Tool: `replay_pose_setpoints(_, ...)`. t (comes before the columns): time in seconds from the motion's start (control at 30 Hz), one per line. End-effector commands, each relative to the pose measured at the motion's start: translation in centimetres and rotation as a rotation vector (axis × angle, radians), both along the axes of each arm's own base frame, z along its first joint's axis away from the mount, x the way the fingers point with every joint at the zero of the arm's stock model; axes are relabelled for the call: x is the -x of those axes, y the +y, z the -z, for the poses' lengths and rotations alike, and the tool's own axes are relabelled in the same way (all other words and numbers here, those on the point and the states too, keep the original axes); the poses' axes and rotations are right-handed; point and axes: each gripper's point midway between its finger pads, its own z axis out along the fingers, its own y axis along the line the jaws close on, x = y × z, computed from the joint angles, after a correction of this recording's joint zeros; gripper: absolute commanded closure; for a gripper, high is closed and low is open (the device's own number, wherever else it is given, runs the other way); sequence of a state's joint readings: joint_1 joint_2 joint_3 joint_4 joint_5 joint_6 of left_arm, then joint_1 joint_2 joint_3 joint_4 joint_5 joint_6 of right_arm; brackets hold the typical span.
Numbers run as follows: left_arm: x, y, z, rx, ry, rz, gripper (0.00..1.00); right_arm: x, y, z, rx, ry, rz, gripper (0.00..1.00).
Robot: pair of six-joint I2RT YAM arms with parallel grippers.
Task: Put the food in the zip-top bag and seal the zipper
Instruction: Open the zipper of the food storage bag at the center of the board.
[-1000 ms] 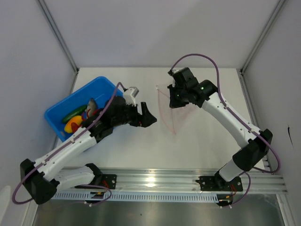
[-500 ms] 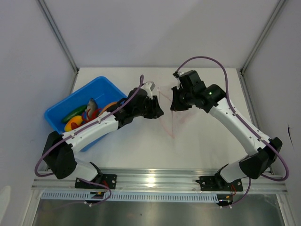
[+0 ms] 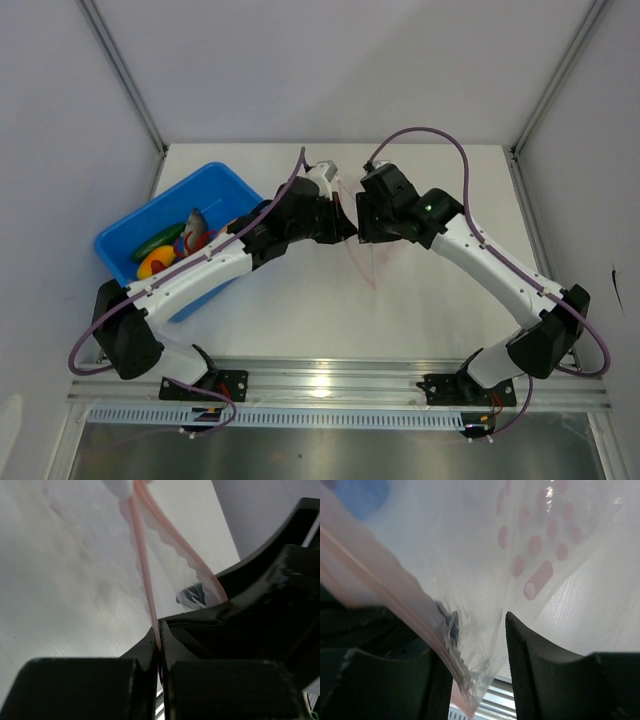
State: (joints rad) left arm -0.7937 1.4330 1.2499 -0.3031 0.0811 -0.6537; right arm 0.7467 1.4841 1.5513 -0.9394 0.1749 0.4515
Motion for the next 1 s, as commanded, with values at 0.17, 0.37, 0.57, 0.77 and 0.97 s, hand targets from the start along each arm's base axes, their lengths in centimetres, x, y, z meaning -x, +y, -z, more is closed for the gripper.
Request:
replay_pose_setpoints(0.17,1.4,-0.2,-3.0,0.054,-0.013,0.003,0.99,-2.2,-2.9,0.0,0.133,-0.128,0.168,0.91)
replay_pose_setpoints(0.37,2.5,1.0,0.5,-0.046,-0.004,0.05,0.99,-4.0,-7.8,-2.8,0.213,-0.196,0.248,0.99)
replay_pose_setpoints(0.57,4.1,2.8,5.0,-0.137,0.044,0.087,0.99,-5.6,-13.7,-4.7,0.327,-0.254,0.36,1.0)
replay_pose_setpoints(0.77,4.1,3.1,5.9,-0.151,0.061,0.107,0.99,-5.7,-14.2,-4.9,0.315,-0.273,0.373,1.0)
replay_pose_setpoints(0.97,3.3,1.3,4.0,-0.111,0.047,0.164,0.99,-4.4,-11.6,-3.0,0.233,-0.222,0.26,1.0)
